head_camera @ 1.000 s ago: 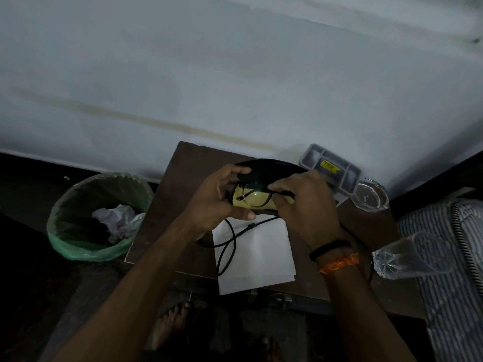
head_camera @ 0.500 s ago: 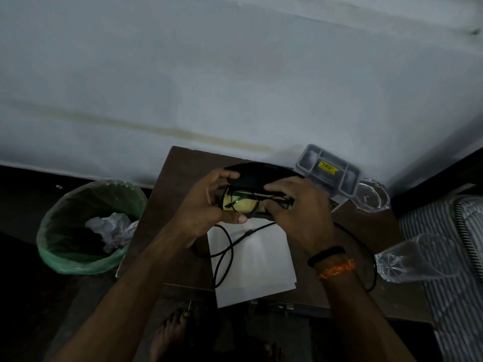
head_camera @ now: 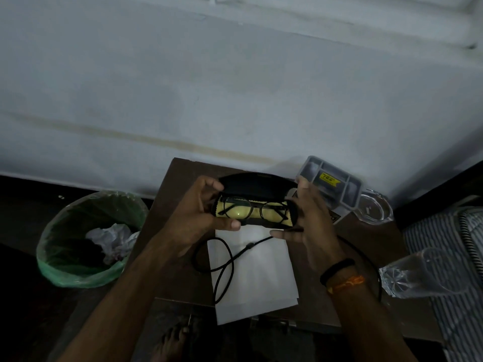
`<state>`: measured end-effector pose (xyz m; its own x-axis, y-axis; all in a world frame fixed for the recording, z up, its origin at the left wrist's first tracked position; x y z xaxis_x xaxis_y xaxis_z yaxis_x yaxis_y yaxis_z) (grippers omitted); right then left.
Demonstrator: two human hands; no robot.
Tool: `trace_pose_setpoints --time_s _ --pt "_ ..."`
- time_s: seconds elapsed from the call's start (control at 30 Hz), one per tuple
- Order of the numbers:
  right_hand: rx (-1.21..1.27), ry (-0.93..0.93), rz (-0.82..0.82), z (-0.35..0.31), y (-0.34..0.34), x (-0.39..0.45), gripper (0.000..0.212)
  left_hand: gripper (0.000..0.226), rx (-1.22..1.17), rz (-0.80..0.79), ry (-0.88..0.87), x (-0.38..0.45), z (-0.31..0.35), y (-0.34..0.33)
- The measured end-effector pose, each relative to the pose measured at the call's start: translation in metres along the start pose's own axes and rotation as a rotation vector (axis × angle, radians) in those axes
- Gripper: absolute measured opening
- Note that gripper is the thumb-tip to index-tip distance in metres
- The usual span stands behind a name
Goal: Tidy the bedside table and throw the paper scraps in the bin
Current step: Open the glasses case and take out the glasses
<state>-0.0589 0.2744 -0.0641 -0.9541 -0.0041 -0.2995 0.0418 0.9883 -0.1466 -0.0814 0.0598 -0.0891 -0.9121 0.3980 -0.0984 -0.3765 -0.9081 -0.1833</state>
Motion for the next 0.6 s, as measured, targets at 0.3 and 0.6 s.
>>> trace_pose_setpoints --time_s 0.3,0.6 --pt "-0.044 0.029 -0.047 0.007 0.006 0.007 0.019 0.075 0.080 -0.043 -0.044 0.000 0.006 0.002" --pt "0.065 0.019 -0.118 0.015 0.004 0.015 0.041 0.027 -0.168 0.061 0.041 0.000 0.004 0.008"
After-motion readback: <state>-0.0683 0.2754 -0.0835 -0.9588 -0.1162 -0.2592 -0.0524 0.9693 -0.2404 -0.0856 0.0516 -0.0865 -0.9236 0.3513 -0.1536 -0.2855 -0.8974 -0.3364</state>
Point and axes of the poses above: each hand's wrist, its own x-axis towards the middle knuckle, its own y-axis out of the back of the hand, z = x × y, the point moved 5 cm from there along x, towards the middle knuckle, and after that the axes turned 10 degrees about -z, right-handed, at the moved point
